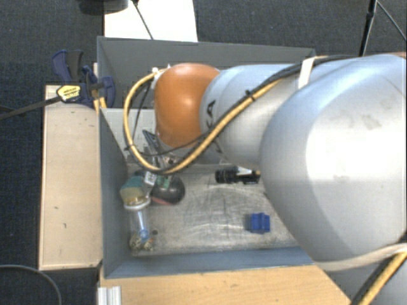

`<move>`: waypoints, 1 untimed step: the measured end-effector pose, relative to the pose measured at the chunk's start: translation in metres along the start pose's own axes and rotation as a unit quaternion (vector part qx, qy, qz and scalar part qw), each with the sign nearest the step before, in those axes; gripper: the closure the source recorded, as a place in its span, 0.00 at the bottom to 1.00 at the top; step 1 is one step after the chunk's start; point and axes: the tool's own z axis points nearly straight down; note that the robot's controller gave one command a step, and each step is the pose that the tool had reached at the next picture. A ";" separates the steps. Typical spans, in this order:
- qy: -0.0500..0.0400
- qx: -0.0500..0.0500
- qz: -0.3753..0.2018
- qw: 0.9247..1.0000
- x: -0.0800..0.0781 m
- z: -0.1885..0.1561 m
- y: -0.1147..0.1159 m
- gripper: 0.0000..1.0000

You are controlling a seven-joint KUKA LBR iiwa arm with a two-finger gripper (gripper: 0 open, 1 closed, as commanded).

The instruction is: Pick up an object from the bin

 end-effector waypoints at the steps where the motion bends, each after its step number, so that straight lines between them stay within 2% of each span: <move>1: 0.001 0.001 0.000 1.000 0.000 -0.001 0.000 1.00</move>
Offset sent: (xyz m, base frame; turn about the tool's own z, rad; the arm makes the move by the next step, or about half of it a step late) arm 0.0000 0.0001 0.0018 0.0000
